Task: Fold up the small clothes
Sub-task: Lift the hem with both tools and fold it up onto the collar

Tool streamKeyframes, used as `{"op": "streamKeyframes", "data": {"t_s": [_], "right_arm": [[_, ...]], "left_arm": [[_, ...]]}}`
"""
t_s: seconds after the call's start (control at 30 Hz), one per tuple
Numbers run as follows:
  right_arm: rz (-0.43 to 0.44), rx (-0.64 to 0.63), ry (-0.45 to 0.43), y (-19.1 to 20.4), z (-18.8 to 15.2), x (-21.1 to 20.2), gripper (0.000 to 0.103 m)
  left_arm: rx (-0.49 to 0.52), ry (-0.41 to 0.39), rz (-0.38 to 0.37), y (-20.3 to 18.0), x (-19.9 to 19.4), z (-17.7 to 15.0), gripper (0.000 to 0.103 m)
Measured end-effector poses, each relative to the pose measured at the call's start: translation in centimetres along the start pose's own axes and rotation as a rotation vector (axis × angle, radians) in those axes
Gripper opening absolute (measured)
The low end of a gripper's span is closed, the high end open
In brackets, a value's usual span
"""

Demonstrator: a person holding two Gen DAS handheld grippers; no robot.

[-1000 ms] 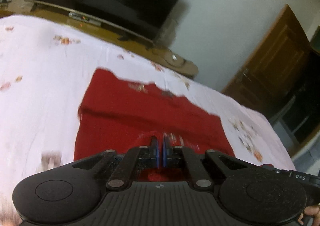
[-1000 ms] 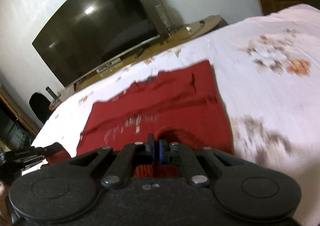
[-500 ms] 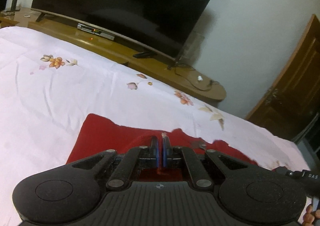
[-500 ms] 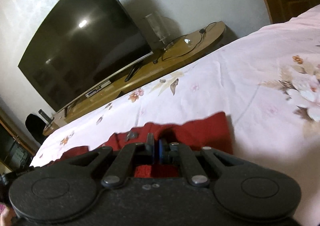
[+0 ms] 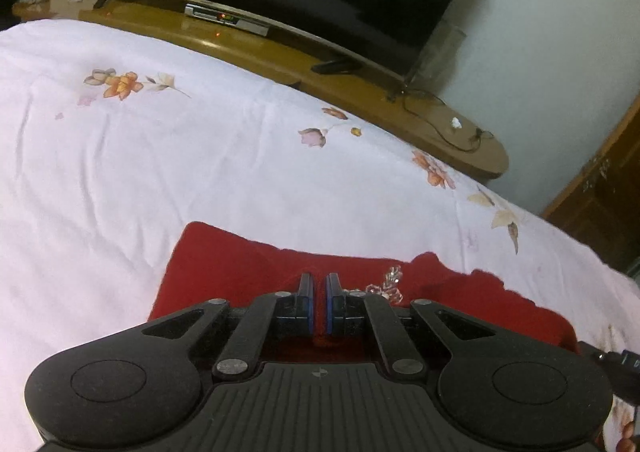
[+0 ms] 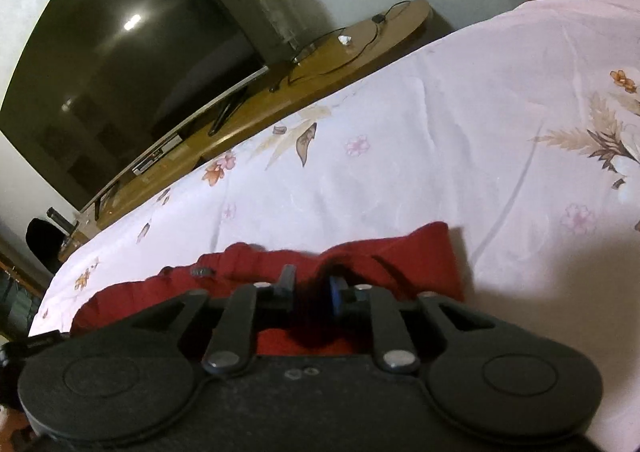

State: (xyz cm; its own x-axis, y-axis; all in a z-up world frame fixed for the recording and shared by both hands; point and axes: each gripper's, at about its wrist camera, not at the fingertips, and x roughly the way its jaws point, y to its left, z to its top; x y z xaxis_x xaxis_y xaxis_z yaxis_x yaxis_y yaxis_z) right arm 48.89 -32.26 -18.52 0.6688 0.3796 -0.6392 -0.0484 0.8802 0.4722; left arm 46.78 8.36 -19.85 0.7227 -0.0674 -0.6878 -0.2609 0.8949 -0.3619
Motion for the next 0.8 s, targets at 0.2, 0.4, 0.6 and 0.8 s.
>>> {"op": "streamKeyframes", "data": {"t_s": [0.2,0.4,0.6,0.8], "right_arm": [[-0.05,0.004,-0.099,-0.5,1.3,-2.1,0.048],[-0.063,-0.137,-0.1,1.3,-0.1,-4.3,0.041],[-0.179,-0.273,-0.083,2.8,-2.7,-3.9,0.046],[-0.211,-0.298,-0.001,1.4,-3.2,-2.1,0.033]], "left_arm": [[0.001,-0.062,0.047,1.5,-2.2,1.6,0.005],[0.085,-0.043,-0.029,0.6,-4.9,-0.4,0.006],[0.179,0.006,0.027,-0.7,-3.8,-3.4,0.006],[0.195,-0.021,0.054,-0.1,-2.4,-4.5,0.005]]}}
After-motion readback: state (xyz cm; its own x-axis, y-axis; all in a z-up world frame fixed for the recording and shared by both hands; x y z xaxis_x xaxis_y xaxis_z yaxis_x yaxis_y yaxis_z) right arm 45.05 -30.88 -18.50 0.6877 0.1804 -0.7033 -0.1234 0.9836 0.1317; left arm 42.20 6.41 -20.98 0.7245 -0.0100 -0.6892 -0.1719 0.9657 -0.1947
